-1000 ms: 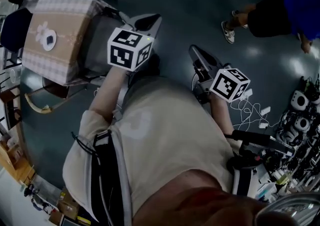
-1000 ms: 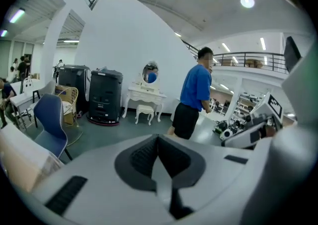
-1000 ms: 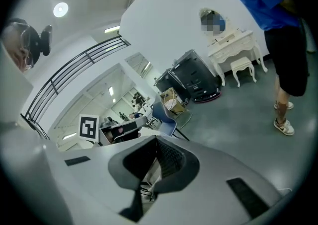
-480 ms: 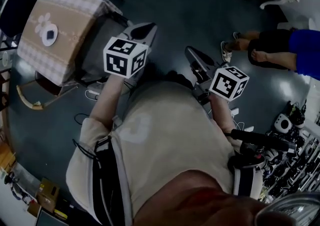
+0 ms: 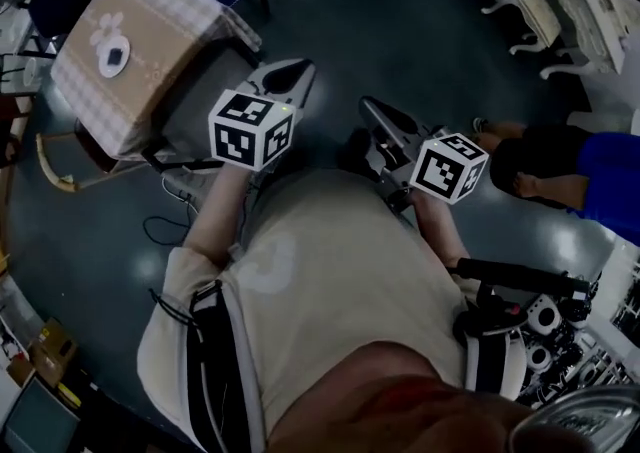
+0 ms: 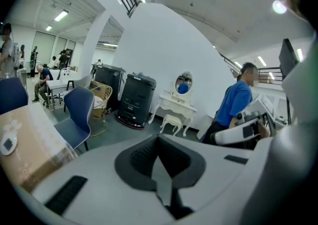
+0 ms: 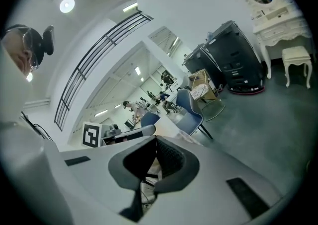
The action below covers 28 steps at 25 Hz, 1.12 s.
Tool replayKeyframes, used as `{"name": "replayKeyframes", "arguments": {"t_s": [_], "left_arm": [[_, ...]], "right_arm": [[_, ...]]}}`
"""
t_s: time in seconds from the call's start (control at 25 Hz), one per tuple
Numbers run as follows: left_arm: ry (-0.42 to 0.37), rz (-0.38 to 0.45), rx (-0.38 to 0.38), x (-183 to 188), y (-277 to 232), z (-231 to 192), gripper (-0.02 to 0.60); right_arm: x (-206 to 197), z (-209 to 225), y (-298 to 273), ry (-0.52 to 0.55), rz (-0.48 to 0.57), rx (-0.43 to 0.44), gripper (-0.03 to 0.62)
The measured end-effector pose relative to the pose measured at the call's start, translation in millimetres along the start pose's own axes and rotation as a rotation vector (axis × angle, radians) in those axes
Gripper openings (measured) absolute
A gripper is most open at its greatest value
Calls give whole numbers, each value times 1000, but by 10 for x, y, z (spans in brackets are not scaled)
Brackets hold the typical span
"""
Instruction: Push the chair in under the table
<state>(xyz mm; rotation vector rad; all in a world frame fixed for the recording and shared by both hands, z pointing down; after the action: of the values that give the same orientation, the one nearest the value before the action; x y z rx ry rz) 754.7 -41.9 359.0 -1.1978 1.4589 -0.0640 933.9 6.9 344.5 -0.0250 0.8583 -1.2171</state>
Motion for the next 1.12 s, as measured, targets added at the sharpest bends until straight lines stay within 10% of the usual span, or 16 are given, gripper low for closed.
{"name": "replayKeyframes", "arguments": {"t_s": [1.12], "left_arm": [[11,-43,240,1257,-1398,518,9]], "right_arm": [[1300,1717,742,51,-112,167,12]]}}
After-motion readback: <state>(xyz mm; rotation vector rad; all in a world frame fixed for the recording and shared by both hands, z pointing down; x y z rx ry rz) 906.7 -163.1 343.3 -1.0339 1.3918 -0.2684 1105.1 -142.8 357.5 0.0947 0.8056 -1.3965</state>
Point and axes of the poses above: the fingertips, and each gripper's own axes: y backward along the fingers, z to its right, x out of its top, the point moved 7 cm from there along y, backward along the fingers, and after that the axes turned 12 degrees about -z, right-handed, at the moved point
